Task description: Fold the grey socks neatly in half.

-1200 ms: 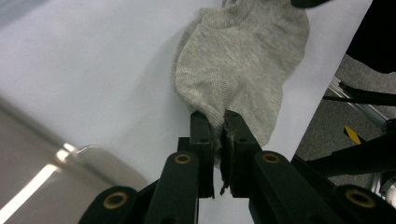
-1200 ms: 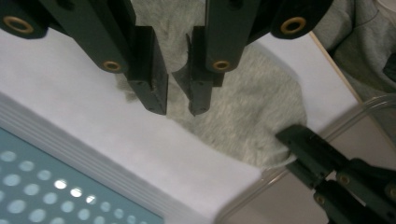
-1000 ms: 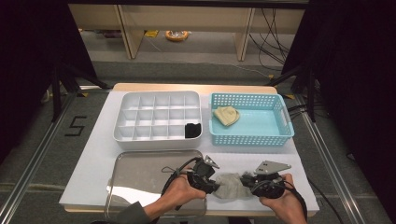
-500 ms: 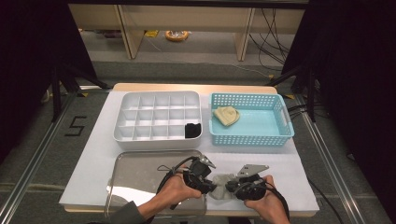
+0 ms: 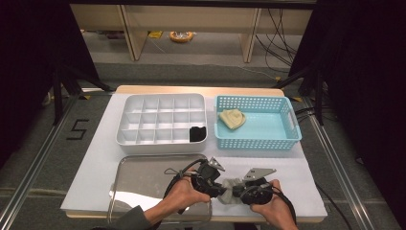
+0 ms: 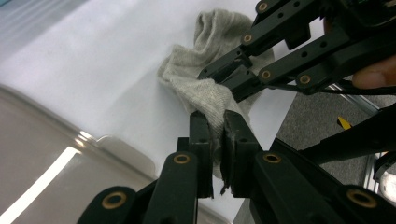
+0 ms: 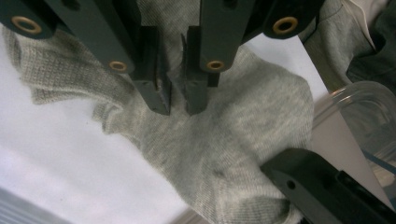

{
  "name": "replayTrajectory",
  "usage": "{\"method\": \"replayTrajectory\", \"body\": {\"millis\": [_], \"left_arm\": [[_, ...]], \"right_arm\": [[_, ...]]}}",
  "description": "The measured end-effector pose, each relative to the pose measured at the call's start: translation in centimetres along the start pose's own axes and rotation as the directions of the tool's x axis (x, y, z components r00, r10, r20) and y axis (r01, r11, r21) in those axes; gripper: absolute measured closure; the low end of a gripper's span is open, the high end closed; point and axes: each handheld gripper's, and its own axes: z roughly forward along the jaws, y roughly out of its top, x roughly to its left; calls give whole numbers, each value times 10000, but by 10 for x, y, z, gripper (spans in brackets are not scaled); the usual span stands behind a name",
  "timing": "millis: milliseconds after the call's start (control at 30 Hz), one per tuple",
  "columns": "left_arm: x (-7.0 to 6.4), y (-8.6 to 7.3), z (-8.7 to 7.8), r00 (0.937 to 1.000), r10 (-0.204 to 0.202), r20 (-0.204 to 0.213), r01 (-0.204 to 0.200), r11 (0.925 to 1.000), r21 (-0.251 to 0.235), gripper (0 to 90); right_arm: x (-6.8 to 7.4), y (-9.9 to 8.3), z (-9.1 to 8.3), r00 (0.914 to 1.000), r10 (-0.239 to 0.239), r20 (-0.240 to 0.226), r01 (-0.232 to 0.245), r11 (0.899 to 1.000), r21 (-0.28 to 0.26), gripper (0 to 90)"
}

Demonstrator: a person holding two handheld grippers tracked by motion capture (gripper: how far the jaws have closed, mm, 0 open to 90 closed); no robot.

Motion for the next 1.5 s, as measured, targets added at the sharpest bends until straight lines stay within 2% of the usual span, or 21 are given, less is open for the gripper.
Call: {"method": "replayTrajectory", "body": {"millis": [133,167,267,300,367,433,467,600,667,700,733,800,900,933,1033,1200,1267,1300,1333,1467,1500], "left_arm": [[-1,3,0,10000,18,17,-18,10000,-37,827],[-1,4,0,9999,-53,117,54,9999,-138,826],[-3,7,0,9999,65,89,-64,10000,-68,826],[-3,7,0,9999,94,66,-94,9999,-37,826],[-4,8,0,9999,139,11,-139,9999,12,824],[-4,9,2,10000,30,72,-30,10000,-43,822],[-3,11,2,10000,77,35,-77,10000,-6,822],[-3,14,7,9999,-96,101,97,9999,-52,819],[-4,16,9,9999,-143,82,143,9999,45,818],[-4,17,10,9999,-117,76,116,9999,108,816],[-4,19,12,9999,-157,46,157,9998,136,815],[-4,23,15,9998,-184,21,184,9996,226,811],[-7,28,23,9996,-279,79,276,9992,281,805],[-10,30,25,9990,-411,146,407,9988,261,801],[-14,36,33,9993,-307,200,303,9993,222,785],[-23,42,47,9978,-493,451,486,9987,156,735],[-26,43,50,9970,-547,541,540,9984,140,706],[-28,43,50,9971,-502,579,499,9987,74,687],[-28,44,50,9970,-456,619,454,9990,43,666],[-32,41,46,9959,-559,706,569,9983,-114,589],[-31,40,44,9961,-454,762,459,9989,-55,574]], "right_arm": [[-5,0,-7,9997,180,194,-172,9991,-394,807],[-9,0,-10,9995,-30,317,48,9983,-583,807],[-10,0,-14,9992,276,296,-264,9988,-405,809],[-11,-2,-8,9996,216,200,-205,9982,-555,808],[-10,-3,-2,9999,104,94,-101,9994,-316,812],[-9,-2,-3,9997,211,104,-207,9991,-365,807],[-10,-1,-6,9999,112,90,-109,9993,-358,806],[-22,-3,-28,9979,492,420,-457,9956,-813,802],[-27,-5,-39,9934,995,567,-927,9894,-1116,795],[-32,-6,-43,9946,805,654,-719,9896,-1244,793],[-32,-7,-47,9897,1288,622,-1201,9845,-1276,790],[-40,-10,-54,9912,1077,764,-950,9835,-1542,785],[-42,-12,-60,9876,1354,799,-1209,9790,-1638,779],[-44,-12,-61,9890,1160,915,-984,9791,-1779,776],[-44,-13,-64,9864,1499,672,-1362,9750,-1754,768],[-49,-15,-70,9868,1381,842,-1204,9749,-1875,755],[-49,-16,-72,9823,1686,812,-1503,9695,-1938,749],[-51,-17,-73,9853,1448,911,-1245,9722,-1982,747],[-50,-18,-74,9793,1872,776,-1696,9667,-1918,746],[-53,-19,-77,9809,1703,940,-1471,9656,-2143,733],[-52,-19,-78,9786,1890,814,-1675,9613,-2189,728]]}}
